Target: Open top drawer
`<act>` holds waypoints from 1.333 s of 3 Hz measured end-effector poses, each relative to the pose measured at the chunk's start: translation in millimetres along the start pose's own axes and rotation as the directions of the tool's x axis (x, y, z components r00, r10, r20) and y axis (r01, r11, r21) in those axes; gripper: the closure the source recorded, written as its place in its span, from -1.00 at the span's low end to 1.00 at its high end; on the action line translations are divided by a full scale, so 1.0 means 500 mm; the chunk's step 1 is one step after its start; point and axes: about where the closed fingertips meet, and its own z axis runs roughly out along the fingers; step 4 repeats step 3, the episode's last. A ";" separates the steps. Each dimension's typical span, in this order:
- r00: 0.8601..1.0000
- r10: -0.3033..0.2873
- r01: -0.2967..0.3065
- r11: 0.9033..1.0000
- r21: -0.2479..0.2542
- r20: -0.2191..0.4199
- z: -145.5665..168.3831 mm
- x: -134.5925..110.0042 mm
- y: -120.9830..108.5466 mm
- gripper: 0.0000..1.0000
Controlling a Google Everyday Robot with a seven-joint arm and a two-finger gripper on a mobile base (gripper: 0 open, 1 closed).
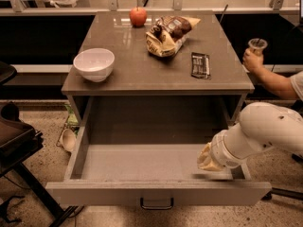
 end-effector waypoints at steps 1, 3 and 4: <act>1.000 -0.001 0.001 1.000 -0.001 0.000 0.001 -0.001 0.001 -0.59; 1.000 -0.003 0.003 1.000 -0.003 -0.001 0.002 -0.002 0.002 -1.00; 1.000 -0.003 0.003 1.000 -0.003 -0.001 0.002 -0.002 0.002 -1.00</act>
Offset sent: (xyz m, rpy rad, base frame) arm -0.0003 0.0004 -0.0002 -0.0003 0.0007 0.0013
